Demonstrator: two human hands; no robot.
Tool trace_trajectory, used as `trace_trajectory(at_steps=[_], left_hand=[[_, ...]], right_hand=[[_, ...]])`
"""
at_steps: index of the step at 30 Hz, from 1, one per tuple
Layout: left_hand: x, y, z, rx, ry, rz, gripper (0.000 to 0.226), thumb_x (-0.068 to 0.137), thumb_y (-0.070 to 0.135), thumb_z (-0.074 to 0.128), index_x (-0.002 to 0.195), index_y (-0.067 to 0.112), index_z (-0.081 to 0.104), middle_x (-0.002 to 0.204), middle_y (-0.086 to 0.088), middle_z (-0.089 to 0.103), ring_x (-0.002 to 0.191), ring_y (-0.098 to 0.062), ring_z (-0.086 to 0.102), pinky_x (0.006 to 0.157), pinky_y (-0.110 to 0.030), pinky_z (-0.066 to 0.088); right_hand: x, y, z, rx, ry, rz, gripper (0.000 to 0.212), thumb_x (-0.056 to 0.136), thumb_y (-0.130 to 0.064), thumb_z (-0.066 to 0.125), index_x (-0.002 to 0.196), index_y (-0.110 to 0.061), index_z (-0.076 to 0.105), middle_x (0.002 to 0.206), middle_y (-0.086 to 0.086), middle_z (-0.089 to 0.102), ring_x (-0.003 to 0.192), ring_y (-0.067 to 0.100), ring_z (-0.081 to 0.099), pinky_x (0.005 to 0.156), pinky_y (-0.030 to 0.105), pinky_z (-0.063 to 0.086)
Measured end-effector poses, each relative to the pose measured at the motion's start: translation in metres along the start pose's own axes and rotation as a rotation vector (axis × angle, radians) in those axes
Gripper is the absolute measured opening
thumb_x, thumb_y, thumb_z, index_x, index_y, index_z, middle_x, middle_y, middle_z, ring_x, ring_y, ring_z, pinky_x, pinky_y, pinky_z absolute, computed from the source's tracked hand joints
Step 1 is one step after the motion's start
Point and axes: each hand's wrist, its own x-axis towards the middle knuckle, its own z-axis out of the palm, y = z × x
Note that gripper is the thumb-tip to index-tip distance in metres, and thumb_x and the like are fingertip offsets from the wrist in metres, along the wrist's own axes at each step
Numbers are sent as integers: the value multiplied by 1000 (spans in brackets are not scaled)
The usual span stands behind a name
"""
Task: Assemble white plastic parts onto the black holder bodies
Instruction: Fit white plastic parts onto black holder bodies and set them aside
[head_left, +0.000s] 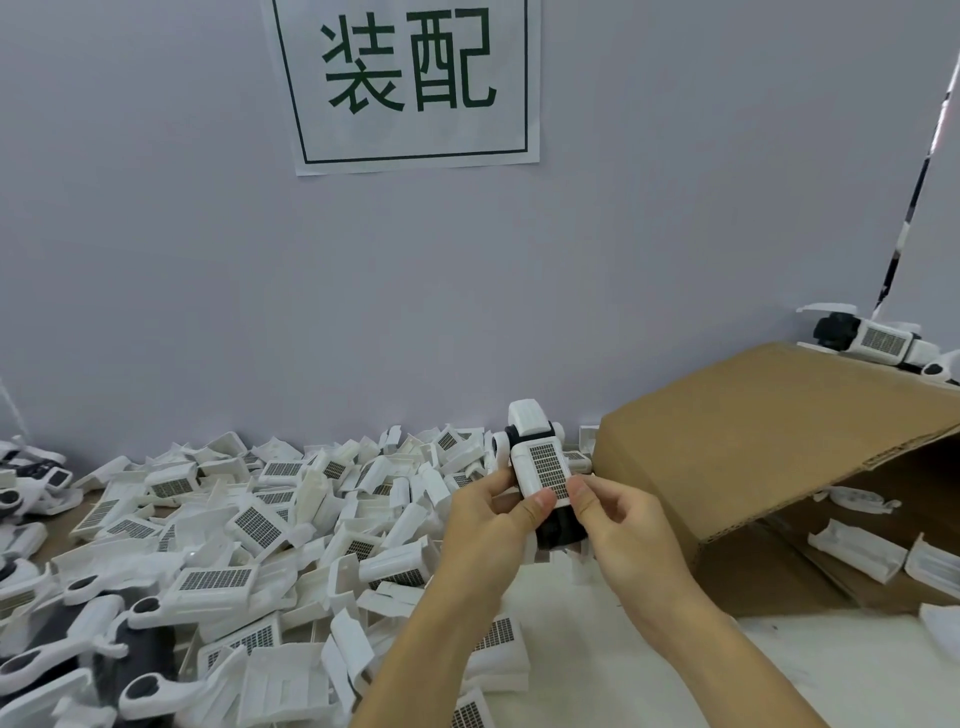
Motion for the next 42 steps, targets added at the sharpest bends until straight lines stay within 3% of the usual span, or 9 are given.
trace_trajectory(at_steps=[7,14,18,24,28,32,35,37,42], left_hand=[[0,-3,6,-11,160,54,13,89,23,75,100,19,78,84,-1,79,77,-10,76,58,-13,53],[2,2,11,-223,130,-114,40,103,43,49,99,20,81,100,-12,78,92,-28,76,75,-42,57],[3,2,10,-162,89,-96,41,105,38,48,97,15,81,96,-12,78,86,-24,76,79,-45,58],[-1,10,4,-110,352,70,49,103,32,55,73,-2,72,64,-20,71,53,-33,70,47,-32,57],[3,12,-8,-16,508,245,38,100,26,59,64,19,68,57,-7,58,51,-20,54,48,-25,49],[7,8,-11,-21,431,236,19,100,21,61,103,37,71,103,12,68,97,-8,65,66,-18,55],[7,6,-10,-136,261,128,24,101,27,60,111,44,73,111,14,70,99,-3,68,82,-24,56],[6,8,-9,-124,219,109,23,101,25,60,100,40,78,98,7,76,84,-7,70,71,-23,57],[8,7,-13,-97,257,135,21,98,21,63,92,32,81,96,0,78,91,-18,71,69,-26,56]], right_hand=[[-7,4,10,-215,21,-198,27,100,-20,58,116,-40,66,110,-20,72,107,-1,65,91,27,55],[-8,13,10,-462,40,-269,59,84,-44,75,137,-38,50,118,-23,55,115,-2,54,97,24,48],[-5,11,4,-414,171,-331,46,83,-44,73,126,-36,60,109,-21,63,105,-1,60,89,31,54],[-2,8,0,-351,205,-303,25,79,-62,56,103,-58,57,101,-27,68,98,3,66,85,36,56],[2,8,-9,-123,217,-166,11,93,-43,59,102,-42,65,90,-16,70,91,4,67,76,23,55],[3,5,-14,37,135,-35,21,101,-29,56,98,-15,72,87,20,58,80,21,58,79,58,58],[1,0,-13,123,39,10,34,88,-44,63,96,-12,75,101,31,54,80,24,55,58,38,59],[1,1,-13,134,12,50,61,72,-57,61,104,-6,69,99,31,51,75,27,51,52,29,49],[6,9,-15,157,-27,112,77,65,-62,60,110,-1,67,94,26,65,68,31,42,58,36,36]])
